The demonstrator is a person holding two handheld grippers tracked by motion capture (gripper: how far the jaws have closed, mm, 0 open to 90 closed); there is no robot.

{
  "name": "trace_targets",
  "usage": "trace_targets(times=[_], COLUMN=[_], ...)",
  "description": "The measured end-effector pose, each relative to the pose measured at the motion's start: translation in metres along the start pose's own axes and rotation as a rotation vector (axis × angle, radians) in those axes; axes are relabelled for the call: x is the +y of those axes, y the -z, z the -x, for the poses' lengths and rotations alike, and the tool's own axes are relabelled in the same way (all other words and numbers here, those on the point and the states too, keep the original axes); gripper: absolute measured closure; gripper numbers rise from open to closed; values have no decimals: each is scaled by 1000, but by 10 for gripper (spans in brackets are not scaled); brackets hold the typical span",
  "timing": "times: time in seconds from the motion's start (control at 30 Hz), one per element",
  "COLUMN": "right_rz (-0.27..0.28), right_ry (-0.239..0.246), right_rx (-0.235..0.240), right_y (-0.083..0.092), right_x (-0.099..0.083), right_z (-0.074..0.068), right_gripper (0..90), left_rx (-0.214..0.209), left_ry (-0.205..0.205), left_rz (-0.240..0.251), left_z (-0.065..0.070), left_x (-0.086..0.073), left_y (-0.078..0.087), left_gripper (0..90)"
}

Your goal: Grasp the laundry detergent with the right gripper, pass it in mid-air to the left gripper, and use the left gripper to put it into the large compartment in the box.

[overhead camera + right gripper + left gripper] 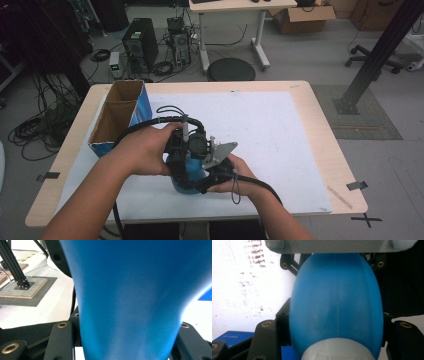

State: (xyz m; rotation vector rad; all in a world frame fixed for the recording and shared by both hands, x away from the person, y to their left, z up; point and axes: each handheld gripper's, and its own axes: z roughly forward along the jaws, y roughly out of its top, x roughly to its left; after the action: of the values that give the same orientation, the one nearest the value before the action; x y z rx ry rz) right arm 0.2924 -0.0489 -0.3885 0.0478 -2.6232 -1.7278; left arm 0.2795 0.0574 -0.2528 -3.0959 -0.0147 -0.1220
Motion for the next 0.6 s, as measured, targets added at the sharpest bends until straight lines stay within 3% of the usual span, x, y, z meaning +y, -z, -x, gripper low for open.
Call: trace_targets(times=[0.3,0.6], right_rz=[7,37], right_ry=[-5,-11], right_rx=[15,12], right_y=[-2,2], right_x=[1,1], right_z=[-3,-3], right_gripper=[447,434], left_rx=[-10,-1], left_ry=[8,4], left_rz=[-35,-23], left_z=[2,2], left_x=[2,4], left_y=[1,7], left_gripper=[389,389])
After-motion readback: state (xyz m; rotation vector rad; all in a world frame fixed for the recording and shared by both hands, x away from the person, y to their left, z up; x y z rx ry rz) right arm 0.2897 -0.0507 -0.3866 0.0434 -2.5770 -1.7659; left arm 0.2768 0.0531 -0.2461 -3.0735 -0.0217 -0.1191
